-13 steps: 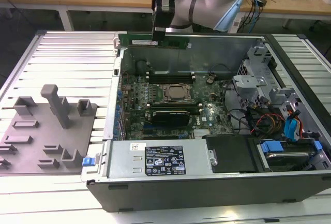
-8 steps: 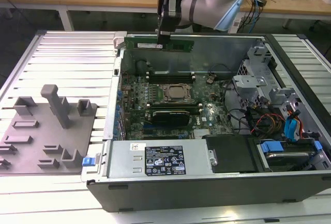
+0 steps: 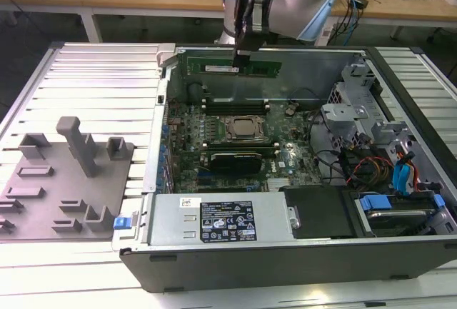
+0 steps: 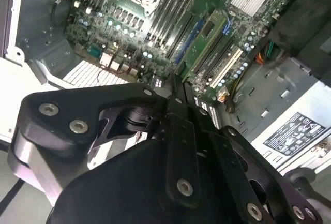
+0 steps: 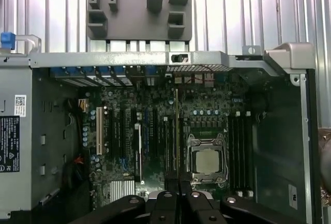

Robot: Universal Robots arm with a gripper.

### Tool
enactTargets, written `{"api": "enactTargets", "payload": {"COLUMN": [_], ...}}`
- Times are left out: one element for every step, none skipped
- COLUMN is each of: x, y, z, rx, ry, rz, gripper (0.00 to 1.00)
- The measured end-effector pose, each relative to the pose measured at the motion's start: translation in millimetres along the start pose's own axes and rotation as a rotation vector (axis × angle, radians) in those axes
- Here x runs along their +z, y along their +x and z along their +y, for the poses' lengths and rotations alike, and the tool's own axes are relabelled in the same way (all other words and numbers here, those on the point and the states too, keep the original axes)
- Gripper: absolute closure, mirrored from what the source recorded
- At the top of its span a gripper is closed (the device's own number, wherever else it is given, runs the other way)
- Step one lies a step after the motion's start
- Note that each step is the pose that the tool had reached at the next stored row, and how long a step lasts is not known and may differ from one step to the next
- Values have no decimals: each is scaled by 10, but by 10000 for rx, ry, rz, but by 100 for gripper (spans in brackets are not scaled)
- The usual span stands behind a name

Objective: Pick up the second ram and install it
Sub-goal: 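Pick up the second ram and move it above second insertion slot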

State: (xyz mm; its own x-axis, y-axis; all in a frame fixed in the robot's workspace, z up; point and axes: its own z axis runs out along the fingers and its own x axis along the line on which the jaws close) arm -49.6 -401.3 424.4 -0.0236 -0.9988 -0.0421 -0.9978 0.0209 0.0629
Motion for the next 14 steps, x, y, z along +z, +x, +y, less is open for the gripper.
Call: {"api": "enactTargets", "payload": {"x": [6, 14, 26, 33, 45, 57, 73, 89, 102, 112, 118, 125, 141, 153], "y": [0, 0, 0, 0, 0, 0, 0, 1, 1, 1, 1, 2, 2, 2], "z": [-12, -25, -45, -56, -72, -87, -107, -129, -147, -160, -167, -173, -190, -202], "rx": [0, 0, -1, -1, -1, 0, 0, 0, 0, -1, 0, -1, -1, -1], "ry": [-1, -1, -2, -2, -2, -2, -2, -2, -2, -2, -2, -2, -2, -2], "rz": [0, 0, 1, 1, 2, 2, 1, 2, 1, 1, 2, 2, 1, 2], "gripper": [88, 88, 88, 88, 88, 88, 88, 88, 88, 88, 88, 88, 88, 88]}}
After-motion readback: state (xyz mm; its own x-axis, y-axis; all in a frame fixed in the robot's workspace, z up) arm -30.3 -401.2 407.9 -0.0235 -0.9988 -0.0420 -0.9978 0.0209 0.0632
